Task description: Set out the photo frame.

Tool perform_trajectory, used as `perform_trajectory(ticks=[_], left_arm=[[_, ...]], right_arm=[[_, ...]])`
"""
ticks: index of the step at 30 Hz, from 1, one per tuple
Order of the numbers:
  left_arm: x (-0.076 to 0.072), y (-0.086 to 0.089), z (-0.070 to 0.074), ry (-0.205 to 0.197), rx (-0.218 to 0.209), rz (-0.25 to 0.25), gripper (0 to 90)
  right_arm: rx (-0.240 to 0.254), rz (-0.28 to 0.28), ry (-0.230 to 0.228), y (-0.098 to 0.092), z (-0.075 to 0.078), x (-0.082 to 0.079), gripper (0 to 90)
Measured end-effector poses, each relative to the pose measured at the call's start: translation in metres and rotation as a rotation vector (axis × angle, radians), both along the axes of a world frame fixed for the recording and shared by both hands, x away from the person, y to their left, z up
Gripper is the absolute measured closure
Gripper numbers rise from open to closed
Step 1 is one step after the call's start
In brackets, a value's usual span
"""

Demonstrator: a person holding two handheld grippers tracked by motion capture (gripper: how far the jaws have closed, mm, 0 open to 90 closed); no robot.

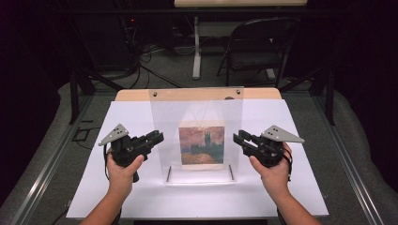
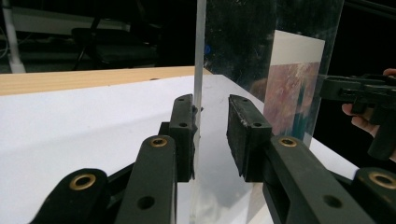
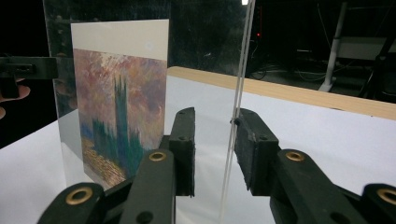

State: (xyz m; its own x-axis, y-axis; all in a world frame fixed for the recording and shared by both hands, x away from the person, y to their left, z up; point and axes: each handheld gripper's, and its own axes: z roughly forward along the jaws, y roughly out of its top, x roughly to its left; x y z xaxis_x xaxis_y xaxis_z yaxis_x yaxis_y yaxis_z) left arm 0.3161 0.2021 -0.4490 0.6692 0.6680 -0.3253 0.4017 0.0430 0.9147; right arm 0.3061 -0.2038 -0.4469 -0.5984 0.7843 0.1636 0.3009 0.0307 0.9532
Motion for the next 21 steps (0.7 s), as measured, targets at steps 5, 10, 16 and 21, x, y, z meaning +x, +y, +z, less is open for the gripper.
perform_trajectory(ticks=[5,10,16,21], left_arm=[[-0.008,0.0,-0.001,-0.011,0.007,-0.019,69.8],[-0.014,-0.001,-0.002,-0.021,0.011,-0.034,67.6],[-0.018,-0.001,-0.003,-0.017,0.002,-0.039,66.3],[-0.022,-0.001,-0.005,-0.02,-0.003,-0.046,66.0]], right_arm=[[0.002,0.012,-0.012,-0.001,-0.001,-0.008,68.9],[0.0,0.02,-0.023,-0.001,-0.002,-0.016,68.6],[0.01,0.031,-0.017,-0.002,-0.002,-0.02,68.1],[0.006,0.038,-0.03,-0.002,-0.004,-0.023,66.9]])
